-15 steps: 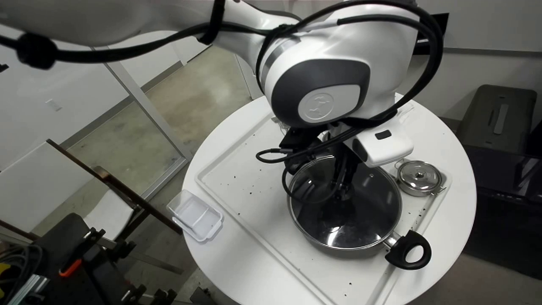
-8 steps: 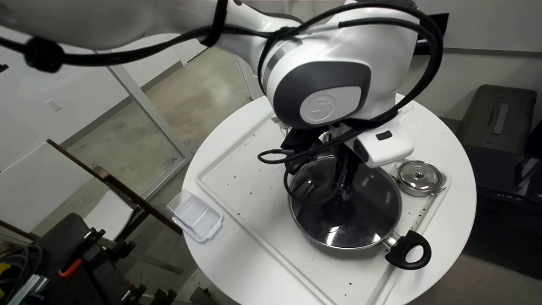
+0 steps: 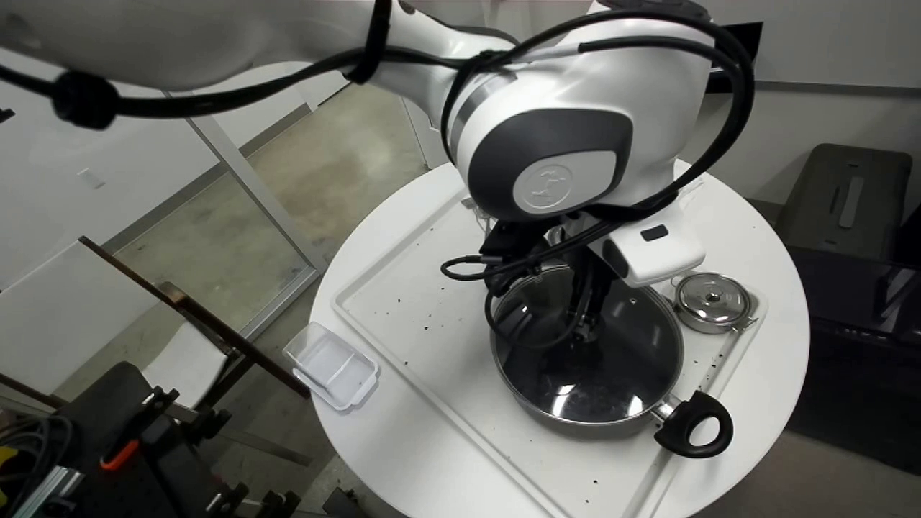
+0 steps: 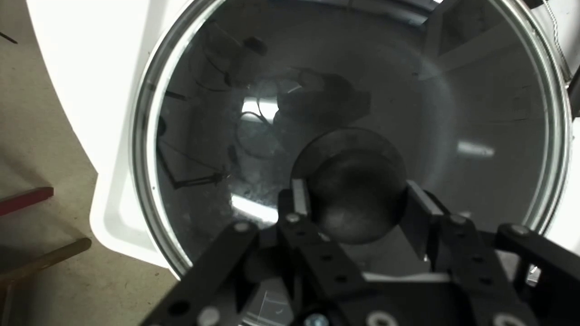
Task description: Pick up the lid and cover the pot
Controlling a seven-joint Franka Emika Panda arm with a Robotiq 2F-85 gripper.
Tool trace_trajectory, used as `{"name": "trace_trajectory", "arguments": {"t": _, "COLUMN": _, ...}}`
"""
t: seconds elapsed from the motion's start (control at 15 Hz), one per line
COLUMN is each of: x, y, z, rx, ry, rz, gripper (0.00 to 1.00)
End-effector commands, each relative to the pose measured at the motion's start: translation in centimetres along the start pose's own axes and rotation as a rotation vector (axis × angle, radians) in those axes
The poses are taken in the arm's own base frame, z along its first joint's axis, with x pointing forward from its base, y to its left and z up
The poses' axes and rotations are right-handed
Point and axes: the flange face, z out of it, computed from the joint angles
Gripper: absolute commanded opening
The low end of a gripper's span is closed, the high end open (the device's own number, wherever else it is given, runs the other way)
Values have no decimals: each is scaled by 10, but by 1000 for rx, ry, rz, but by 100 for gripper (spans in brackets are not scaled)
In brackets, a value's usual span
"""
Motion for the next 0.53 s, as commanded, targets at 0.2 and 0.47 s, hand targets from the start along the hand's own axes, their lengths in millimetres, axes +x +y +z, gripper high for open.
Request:
{"name": "trace_trajectory", "arguments": {"t": 0.2, "x": 6, "y": -8, "z": -9, "rx": 5, "ry": 1, "rz": 20, "gripper": 25}}
{"name": "trace_trajectory", "arguments": {"t": 0.47, "x": 5, "y": -8, "z": -9, "rx": 5, "ry": 1, "rz": 19, "gripper": 25}}
